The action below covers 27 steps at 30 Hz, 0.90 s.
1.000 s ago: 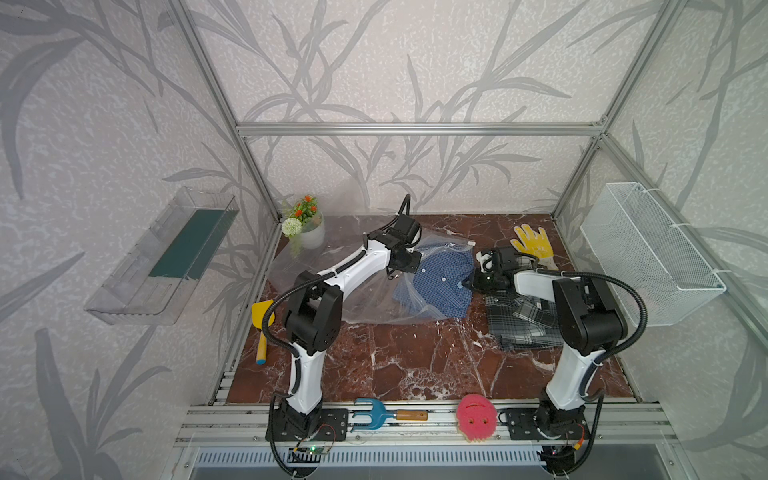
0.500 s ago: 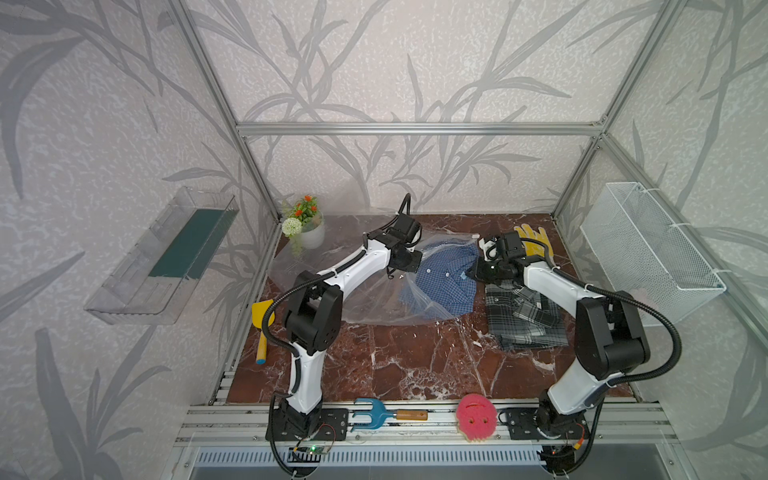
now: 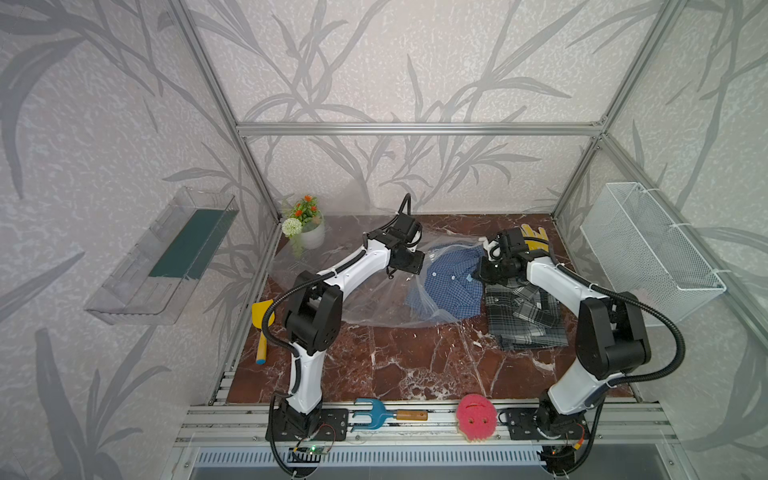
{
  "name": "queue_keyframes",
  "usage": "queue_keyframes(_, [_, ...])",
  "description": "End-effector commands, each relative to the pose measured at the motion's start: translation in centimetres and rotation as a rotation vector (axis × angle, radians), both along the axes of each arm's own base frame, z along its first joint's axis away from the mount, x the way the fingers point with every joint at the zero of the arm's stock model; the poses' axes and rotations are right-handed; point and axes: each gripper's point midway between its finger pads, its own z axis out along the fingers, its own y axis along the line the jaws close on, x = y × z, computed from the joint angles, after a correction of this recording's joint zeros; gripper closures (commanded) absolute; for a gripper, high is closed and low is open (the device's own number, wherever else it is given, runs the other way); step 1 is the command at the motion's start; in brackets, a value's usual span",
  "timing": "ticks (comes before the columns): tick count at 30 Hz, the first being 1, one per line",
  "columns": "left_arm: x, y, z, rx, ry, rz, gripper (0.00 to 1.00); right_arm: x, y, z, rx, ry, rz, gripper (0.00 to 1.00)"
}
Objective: Take the shirt out of the vacuum bag
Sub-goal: Take out the shirt from the vacuum bag.
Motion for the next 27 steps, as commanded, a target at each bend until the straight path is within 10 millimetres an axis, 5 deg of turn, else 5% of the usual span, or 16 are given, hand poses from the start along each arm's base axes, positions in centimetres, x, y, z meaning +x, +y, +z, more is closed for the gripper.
queue_keyframes(1, [-0.1, -0.3, 8.5, -0.140, -0.126, -0.030, 0.28, 1.3, 0.4, -0.3, 0.035, 0.001, -0.025, 1.00])
queue_keyframes(4, [0.1, 1.2, 12.5, -0.250, -0.185, -0.001, 0.24, 2.1, 0.7, -0.7, 0.055, -0.003, -0.054, 1.00])
queue_keyframes(7, [1.3, 4.9, 13.7, -0.270, -0.228, 0.121, 0.23, 2.8, 1.0, -0.9, 0.068, -0.012, -0.074, 1.00])
queue_keyframes(14, [3.8, 11.8, 4.7, -0.188, -0.046, 0.395, 0.29, 3.9, 2.2, -0.6, 0.093, -0.024, -0.089, 1.00])
queue_keyframes(19, [4.9, 12.9, -0.1, -0.133, 0.024, 0.487, 0.35, 4.2, 3.4, -1.2, 0.091, -0.014, -0.087, 1.00])
queue_keyframes(27, [7.6, 14.3, -4.3, -0.057, 0.085, 0.557, 0.42, 4.1, 5.5, -2.9, 0.112, 0.029, -0.097, 1.00])
